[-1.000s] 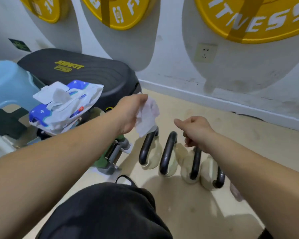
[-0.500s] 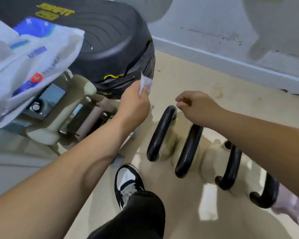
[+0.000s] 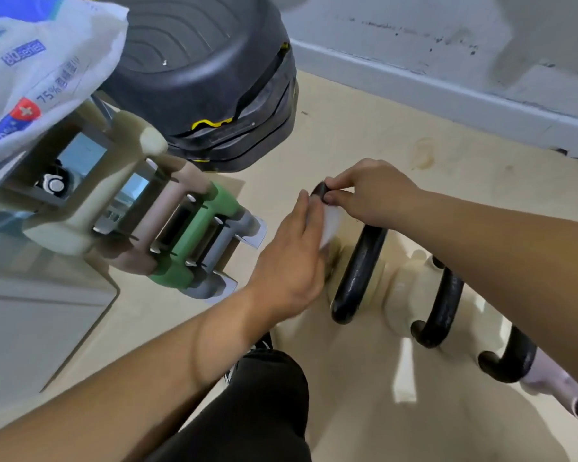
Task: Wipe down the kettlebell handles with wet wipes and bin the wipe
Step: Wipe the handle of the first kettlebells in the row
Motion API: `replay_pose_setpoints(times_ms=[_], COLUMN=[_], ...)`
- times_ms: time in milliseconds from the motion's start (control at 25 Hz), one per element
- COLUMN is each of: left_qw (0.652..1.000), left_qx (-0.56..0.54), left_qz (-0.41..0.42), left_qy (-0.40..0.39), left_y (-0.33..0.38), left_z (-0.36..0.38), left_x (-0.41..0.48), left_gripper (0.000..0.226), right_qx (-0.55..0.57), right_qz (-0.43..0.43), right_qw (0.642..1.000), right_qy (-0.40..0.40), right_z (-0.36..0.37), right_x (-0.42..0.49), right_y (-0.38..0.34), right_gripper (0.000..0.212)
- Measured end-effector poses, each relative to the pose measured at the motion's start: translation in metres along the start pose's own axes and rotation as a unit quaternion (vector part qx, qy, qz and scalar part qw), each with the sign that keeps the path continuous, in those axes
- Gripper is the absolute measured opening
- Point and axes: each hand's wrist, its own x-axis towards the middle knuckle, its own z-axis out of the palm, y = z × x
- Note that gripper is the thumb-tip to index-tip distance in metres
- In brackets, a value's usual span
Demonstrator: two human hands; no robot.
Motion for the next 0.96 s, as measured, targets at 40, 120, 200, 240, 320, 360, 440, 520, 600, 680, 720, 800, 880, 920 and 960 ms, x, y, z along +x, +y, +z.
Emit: replay_pose_setpoints(times_ms=[40,120,200,240,320,360,440,520,600,680,720,800,880,920,960], left_qw=[0.999,0.998,0.999,0.999,0.998,0.997,0.995,0.989,0.981,0.981,0.983,0.979,0.979,0.984,0.99], left_qx=[0.051,0.068,0.049,0.051,0.065,0.074,0.086,0.111,0.136,0.12,0.072,-0.044,-0.087,-0.074,-0.039], left_qz=[0.002,0.003,0.015,0.015,-0.012,-0.024,-0.047,-0.097,-0.137,-0.155,-0.163,-0.176,-0.167,-0.152,-0.123], left_qy=[0.0,-0.019,-0.005,-0.002,-0.009,-0.001,0.029,0.024,0.008,-0.018,-0.042,-0.089,-0.079,-0.065,-0.048], left_y=[0.0,0.001,0.0,0.0,0.002,0.002,0.003,0.007,0.011,0.013,0.012,0.011,0.01,0.009,0.008], left_z=[0.004,0.004,0.0,-0.001,0.001,0.005,0.011,0.014,0.014,0.003,-0.005,-0.02,-0.021,-0.016,-0.009], left_x=[-0.013,-0.018,0.006,0.024,0.048,0.048,0.03,0.009,0.005,0.029,0.045,0.071,0.07,0.058,0.041], left_gripper=[0.074,0.081,0.077,0.073,0.076,0.08,0.086,0.092,0.095,0.083,0.071,0.047,0.045,0.053,0.067], right_qx=[0.002,0.003,0.024,0.04,0.054,0.055,0.05,0.027,0.002,-0.014,-0.018,-0.016,-0.01,-0.015,-0.028], right_qz=[0.0,-0.005,0.007,0.014,0.016,0.011,0.004,0.004,0.005,0.009,0.013,0.017,0.025,0.025,0.02], right_qw=[1.0,1.0,1.0,0.999,0.998,0.998,0.998,0.999,1.0,1.0,0.999,0.999,0.999,0.999,0.998], right_qy=[-0.001,-0.009,-0.018,-0.018,-0.023,-0.029,-0.039,-0.035,-0.026,-0.023,-0.023,-0.028,-0.039,-0.044,-0.048], right_z=[-0.001,-0.001,-0.002,-0.002,-0.003,-0.004,-0.006,-0.006,-0.004,-0.004,-0.004,-0.004,-0.005,-0.006,-0.008], right_x=[0.001,0.005,0.01,0.013,0.016,0.017,0.019,0.022,0.024,0.026,0.026,0.025,0.021,0.018,0.015], right_y=[0.0,0.001,0.002,0.003,0.005,0.004,0.003,0.001,-0.001,-0.003,-0.005,-0.008,-0.01,-0.011,-0.012], right_gripper=[0.032,0.027,0.02,0.018,0.015,0.015,0.013,0.015,0.022,0.027,0.029,0.033,0.037,0.039,0.042])
